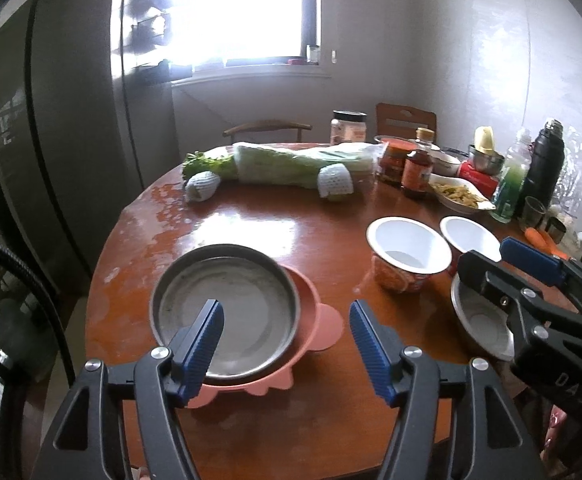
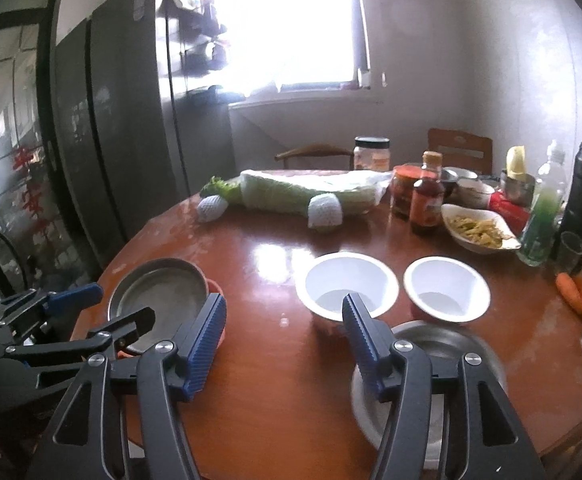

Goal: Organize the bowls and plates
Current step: 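Move both tools to the rim of the steel bowl, then grasp the steel bowl rim with both tools and lift it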

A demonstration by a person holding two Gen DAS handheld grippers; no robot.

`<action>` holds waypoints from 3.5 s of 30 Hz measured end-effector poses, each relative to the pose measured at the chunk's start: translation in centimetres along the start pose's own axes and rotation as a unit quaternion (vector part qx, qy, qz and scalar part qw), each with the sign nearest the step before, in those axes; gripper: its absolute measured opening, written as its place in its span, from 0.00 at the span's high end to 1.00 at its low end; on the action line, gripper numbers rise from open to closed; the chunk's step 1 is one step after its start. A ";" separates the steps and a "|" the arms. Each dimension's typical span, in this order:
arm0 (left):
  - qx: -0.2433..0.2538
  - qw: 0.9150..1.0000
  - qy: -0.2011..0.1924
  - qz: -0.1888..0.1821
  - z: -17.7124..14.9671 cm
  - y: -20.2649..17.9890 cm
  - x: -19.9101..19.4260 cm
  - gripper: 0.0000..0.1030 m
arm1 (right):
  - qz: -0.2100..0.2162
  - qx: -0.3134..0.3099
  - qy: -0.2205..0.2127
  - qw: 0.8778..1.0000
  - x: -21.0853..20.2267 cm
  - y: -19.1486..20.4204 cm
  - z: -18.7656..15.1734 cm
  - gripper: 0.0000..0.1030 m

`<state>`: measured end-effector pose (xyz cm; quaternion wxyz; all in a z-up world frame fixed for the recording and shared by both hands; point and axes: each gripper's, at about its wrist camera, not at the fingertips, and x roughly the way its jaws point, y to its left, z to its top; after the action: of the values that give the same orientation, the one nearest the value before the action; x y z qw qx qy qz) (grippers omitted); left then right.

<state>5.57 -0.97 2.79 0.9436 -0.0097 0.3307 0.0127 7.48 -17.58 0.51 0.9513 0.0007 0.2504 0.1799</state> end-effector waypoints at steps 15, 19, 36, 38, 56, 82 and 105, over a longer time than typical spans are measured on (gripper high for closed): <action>0.025 0.998 0.016 -0.052 0.7 -5.8 0.9 0.36 | -0.064 0.034 -0.022 0.997 -3.5 -5.9 -0.9 0.34; 0.024 0.998 0.026 -0.060 0.6 -6.9 1.7 0.36 | -0.085 0.047 -0.021 0.995 -4.0 -7.9 -1.5 0.34; 0.046 0.989 0.078 -0.118 0.2 -12.5 6.2 0.36 | -0.125 0.095 0.033 0.987 -2.4 -14.1 -4.5 0.34; 0.047 0.988 0.086 -0.120 0.1 -12.9 7.0 0.36 | -0.125 0.099 0.044 0.986 -1.7 -14.6 -5.0 0.34; 0.060 0.980 0.126 -0.139 -1.1 -15.4 11.0 0.36 | -0.121 0.127 0.095 0.980 1.9 -17.3 -7.7 0.34; 0.069 0.977 0.128 -0.154 -1.4 -16.3 11.4 0.63 | -0.092 0.107 0.092 0.986 2.7 -16.4 -7.8 0.73; 0.035 0.985 0.127 -0.113 -2.8 -9.5 7.7 0.63 | -0.031 0.044 0.101 0.993 1.9 -9.4 -7.2 0.73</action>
<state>10.13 -10.43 -4.14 0.8892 -0.0152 0.4445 -0.1070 8.81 -26.32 -7.58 0.9252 0.0165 0.3531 0.1383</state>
